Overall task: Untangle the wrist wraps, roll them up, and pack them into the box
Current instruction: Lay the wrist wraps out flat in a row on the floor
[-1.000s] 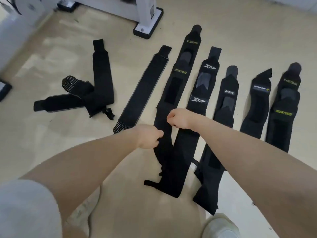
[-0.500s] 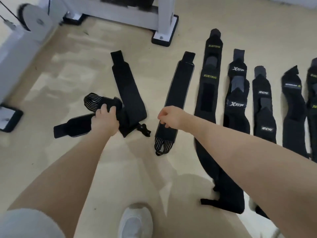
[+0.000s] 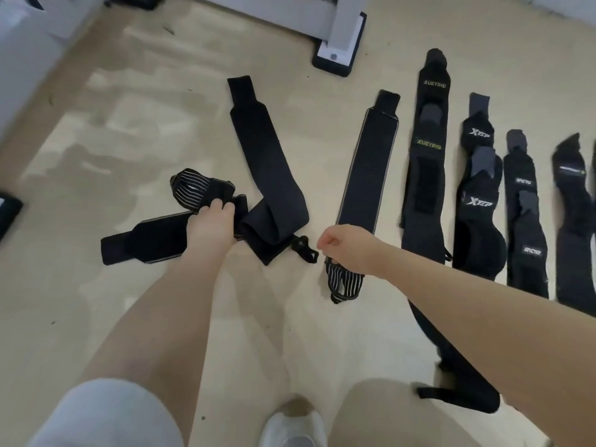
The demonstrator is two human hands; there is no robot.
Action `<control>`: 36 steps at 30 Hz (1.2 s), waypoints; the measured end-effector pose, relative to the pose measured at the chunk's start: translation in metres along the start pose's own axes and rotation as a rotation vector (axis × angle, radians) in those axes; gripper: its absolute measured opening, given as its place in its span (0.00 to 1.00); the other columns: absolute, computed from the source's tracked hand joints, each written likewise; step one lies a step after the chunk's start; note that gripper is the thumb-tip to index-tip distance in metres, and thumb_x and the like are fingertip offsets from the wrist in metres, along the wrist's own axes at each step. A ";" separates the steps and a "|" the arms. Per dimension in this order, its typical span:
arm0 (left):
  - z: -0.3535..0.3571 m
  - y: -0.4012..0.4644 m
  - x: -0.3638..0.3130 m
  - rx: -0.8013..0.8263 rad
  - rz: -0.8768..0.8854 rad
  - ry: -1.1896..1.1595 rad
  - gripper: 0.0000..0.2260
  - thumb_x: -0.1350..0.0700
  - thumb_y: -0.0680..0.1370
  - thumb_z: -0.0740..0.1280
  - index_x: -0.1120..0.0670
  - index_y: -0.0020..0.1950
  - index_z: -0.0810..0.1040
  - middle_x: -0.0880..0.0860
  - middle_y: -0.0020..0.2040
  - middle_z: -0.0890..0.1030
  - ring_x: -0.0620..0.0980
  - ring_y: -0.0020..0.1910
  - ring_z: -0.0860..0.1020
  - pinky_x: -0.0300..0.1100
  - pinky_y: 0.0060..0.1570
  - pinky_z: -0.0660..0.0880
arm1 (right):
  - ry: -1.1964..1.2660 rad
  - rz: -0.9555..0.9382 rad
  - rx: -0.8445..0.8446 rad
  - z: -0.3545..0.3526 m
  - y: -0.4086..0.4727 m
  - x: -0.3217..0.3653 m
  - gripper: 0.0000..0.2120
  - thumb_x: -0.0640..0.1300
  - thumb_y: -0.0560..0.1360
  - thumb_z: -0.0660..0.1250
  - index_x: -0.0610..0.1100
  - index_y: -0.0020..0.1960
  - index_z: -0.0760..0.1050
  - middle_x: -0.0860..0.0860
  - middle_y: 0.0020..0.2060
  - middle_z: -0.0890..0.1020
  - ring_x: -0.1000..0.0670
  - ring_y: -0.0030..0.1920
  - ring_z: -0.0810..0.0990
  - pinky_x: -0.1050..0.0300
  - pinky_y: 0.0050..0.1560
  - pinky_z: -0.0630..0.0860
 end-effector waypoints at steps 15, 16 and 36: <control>-0.166 -0.111 -0.040 -0.270 0.433 -1.377 0.10 0.51 0.69 0.60 0.49 0.28 0.66 0.44 0.25 0.67 0.42 0.28 0.66 0.34 0.29 0.62 | 1.020 -0.159 0.059 0.002 -0.005 0.061 0.21 0.54 0.81 0.52 0.48 0.73 0.61 0.52 0.67 0.71 0.52 0.67 0.70 0.58 0.70 0.63; -0.169 -0.109 -0.043 -0.218 0.406 -1.478 0.11 0.51 0.69 0.61 0.50 0.28 0.65 0.44 0.26 0.66 0.44 0.28 0.65 0.36 0.29 0.61 | 1.038 -0.211 0.076 0.001 -0.006 0.066 0.22 0.54 0.82 0.48 0.46 0.72 0.62 0.51 0.64 0.73 0.52 0.64 0.73 0.60 0.69 0.65; -0.122 -0.091 -0.104 0.174 0.287 -1.119 0.15 0.53 0.81 0.59 0.49 0.67 0.71 0.47 0.71 0.66 0.40 0.65 0.67 0.33 0.63 0.63 | 1.074 -0.210 0.189 -0.072 -0.089 -0.008 0.27 0.33 0.75 0.62 0.50 0.71 0.62 0.49 0.39 0.84 0.52 0.38 0.83 0.62 0.38 0.78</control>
Point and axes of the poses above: each hand's wrist, its own y-axis towards the middle knuckle, its own z-axis out of the palm, x = y × z, the point moved 4 cm from there along y, towards the middle knuckle
